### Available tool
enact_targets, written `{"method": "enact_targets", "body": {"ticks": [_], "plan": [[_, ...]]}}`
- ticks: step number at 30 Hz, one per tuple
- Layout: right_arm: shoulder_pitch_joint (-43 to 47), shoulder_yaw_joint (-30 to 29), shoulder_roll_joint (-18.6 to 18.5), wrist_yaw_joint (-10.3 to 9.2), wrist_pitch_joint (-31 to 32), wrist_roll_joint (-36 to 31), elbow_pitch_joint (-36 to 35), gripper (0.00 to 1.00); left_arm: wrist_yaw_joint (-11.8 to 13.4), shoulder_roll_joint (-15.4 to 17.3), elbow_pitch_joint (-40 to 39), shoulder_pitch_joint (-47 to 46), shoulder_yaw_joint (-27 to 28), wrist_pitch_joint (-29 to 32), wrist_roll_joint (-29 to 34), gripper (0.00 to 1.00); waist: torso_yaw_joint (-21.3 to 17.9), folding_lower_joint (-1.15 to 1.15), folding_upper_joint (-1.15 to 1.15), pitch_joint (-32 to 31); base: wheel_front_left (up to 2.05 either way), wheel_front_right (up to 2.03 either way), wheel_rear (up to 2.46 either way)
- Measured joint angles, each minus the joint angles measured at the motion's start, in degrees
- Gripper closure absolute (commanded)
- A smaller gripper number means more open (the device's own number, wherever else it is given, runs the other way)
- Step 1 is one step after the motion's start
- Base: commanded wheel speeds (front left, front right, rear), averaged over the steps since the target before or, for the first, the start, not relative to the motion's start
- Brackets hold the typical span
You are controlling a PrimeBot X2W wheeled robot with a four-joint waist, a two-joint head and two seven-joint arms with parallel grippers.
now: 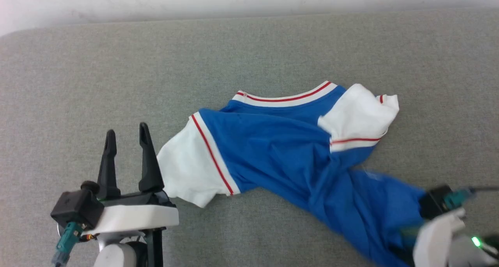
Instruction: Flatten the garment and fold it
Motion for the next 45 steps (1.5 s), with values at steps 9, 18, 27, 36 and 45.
{"method": "enact_targets", "body": {"ticks": [9, 18, 27, 36, 45], "plan": [[14.88, -3.86, 0.31, 0.00, 10.79, 3.23, -5.64, 1.00, -0.51, -0.38, 0.67, 0.71, 0.07, 0.00, -0.48, 0.00, 0.51, 0.00, 0.00, 1.27, 0.00, 0.00, 0.00], [7.44, -3.32, 0.23, 0.00, -3.96, -3.21, -6.94, 0.00, -0.59, -0.47, 2.01, 0.66, 0.14, 0.00, -1.03, 0.00, 0.58, 0.00, 0.00, 0.05, 0.00, 0.00, 0.00], [-9.44, 0.22, -0.27, 0.00, -15.84, -11.83, -3.35, 0.00, -0.53, -0.59, 1.98, 0.62, 0.03, 0.00, -2.24, 0.00, 0.85, 0.00, 0.00, -0.22, 0.00, 0.00, 0.00], [-20.36, 11.96, 0.07, 0.00, -16.46, -15.36, 12.09, 0.00, -0.53, -0.63, 2.18, -0.77, -1.49, 0.00, -3.08, 0.00, 3.13, 0.01, 0.00, 2.34, 0.00, 0.00, 0.00], [-25.17, 16.25, -1.12, 0.00, -16.33, -15.94, 19.22, 1.00, -0.32, -0.64, 2.48, -1.40, -2.01, 0.00, -3.80, 0.00, 5.83, 0.00, 0.00, 4.42, 0.00, 0.00, 0.00]]}}
